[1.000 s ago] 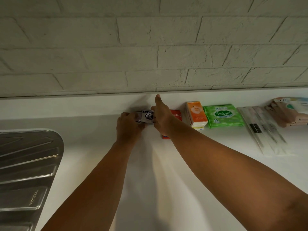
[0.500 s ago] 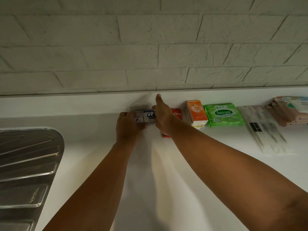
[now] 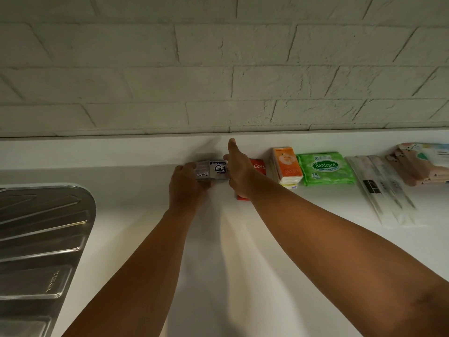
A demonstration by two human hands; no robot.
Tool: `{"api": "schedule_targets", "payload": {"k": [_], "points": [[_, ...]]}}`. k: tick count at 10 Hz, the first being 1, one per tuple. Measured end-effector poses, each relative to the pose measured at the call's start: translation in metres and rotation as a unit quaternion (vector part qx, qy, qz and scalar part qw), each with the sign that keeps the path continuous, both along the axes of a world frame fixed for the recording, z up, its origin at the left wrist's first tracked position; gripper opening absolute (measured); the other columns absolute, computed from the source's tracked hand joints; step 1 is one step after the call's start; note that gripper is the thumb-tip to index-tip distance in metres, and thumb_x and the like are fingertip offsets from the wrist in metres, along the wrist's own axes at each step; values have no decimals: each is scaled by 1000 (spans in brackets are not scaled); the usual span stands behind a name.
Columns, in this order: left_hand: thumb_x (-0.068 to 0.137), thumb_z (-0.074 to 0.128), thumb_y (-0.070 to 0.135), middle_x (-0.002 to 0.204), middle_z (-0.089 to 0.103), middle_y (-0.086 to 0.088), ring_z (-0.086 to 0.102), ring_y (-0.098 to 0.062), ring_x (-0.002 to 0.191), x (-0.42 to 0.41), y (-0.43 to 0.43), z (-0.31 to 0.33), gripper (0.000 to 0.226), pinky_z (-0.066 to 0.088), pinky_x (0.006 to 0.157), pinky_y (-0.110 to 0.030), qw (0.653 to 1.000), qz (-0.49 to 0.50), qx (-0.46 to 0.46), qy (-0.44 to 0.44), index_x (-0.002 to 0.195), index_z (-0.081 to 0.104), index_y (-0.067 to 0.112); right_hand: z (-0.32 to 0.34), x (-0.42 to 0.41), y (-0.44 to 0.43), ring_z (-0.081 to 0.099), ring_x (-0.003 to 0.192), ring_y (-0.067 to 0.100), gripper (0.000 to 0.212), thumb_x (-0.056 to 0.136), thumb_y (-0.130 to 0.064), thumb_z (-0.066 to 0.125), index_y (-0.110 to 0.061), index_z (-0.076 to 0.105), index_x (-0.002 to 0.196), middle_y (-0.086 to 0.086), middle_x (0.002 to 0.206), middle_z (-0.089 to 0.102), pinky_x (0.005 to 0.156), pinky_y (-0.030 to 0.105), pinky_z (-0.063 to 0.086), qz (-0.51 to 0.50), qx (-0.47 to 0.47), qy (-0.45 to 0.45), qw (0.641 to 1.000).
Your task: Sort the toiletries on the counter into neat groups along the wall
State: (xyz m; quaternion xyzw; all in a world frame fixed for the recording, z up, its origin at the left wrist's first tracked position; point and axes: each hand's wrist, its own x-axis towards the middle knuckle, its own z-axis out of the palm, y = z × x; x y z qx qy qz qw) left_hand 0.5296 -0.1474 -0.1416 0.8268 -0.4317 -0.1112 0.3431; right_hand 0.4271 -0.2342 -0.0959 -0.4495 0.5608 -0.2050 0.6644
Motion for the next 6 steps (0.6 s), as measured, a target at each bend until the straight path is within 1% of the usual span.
{"api": "schedule_targets", "payload": {"k": [1, 2, 3, 4, 5, 6], "points": [[74, 84, 34, 121, 60, -17, 58, -34, 111, 0, 2, 2, 67, 46, 91, -37, 1000, -4, 6, -8, 130, 59, 7, 6, -4, 2, 57, 97, 21, 78, 94, -71, 25, -10, 51, 134, 5, 87, 57, 96, 39, 41, 8, -8, 4, 1000], [74, 85, 38, 121, 60, -16, 58, -34, 111, -1, 5, 4, 67, 47, 90, -38, 1000, -6, 7, -20, 129, 59, 9, 10, -7, 5, 51, 90, 20, 76, 96, -69, 23, -9, 50, 134, 13, 108, 61, 91, 37, 38, 32, -28, 9, 999], [82, 78, 35, 123, 59, -13, 55, -31, 117, -5, 9, 11, 56, 45, 94, -38, 1000, 5, 0, -28, 130, 59, 13, 18, -14, 12, 48, 85, 16, 75, 98, -66, 22, -9, 51, 136, 13, 116, 58, 93, 36, 38, 62, -71, 16, 995], [90, 68, 31, 125, 58, -8, 52, -27, 119, -12, 19, 24, 43, 43, 96, -35, 999, 12, -6, -34, 130, 59, 17, 34, -29, 24, 56, 100, 23, 62, 103, -53, 29, -6, 48, 140, 17, 130, 57, 97, 36, 41, 93, -100, 40, 990], [92, 64, 31, 123, 59, -7, 52, -27, 119, -22, 29, 36, 39, 43, 97, -36, 999, 4, -18, -46, 128, 60, 18, 47, -48, 35, 56, 122, 30, 38, 104, -15, 41, -4, 41, 141, 16, 136, 56, 100, 36, 46, 133, -241, 120, 954], [93, 63, 32, 121, 60, -9, 53, -29, 116, -38, 33, 47, 38, 44, 96, -36, 997, -19, 0, -78, 127, 62, 17, 50, -72, 49, 64, 111, 32, 29, 99, -17, 48, -10, 60, 124, 13, 124, 65, 92, 42, 55, 140, -153, 76, 975]]}}
